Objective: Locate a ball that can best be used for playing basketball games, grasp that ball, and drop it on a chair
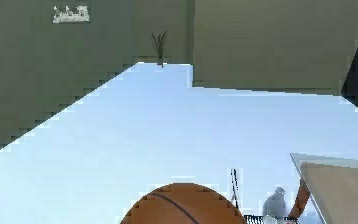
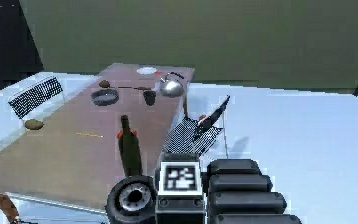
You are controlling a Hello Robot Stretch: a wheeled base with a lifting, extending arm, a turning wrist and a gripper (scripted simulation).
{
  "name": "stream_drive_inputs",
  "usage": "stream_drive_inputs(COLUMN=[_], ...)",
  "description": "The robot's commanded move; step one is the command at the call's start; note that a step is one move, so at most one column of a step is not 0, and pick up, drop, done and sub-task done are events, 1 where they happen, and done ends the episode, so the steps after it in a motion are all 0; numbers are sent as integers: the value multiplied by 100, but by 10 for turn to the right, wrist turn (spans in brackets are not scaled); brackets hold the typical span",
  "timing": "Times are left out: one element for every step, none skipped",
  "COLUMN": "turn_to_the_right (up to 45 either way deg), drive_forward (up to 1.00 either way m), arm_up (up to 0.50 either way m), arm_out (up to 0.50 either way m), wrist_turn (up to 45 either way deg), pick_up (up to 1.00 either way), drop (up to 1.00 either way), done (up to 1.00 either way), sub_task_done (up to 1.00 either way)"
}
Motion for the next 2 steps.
stream_drive_inputs(turn_to_the_right=[-330, 0], drive_forward=[0, 0], arm_up=[0, 0], arm_out=[0, 48], wrist_turn=[0, 0], pick_up=[0, 0], drop=[0, 0], done=[0, 0], sub_task_done=[0, 0])
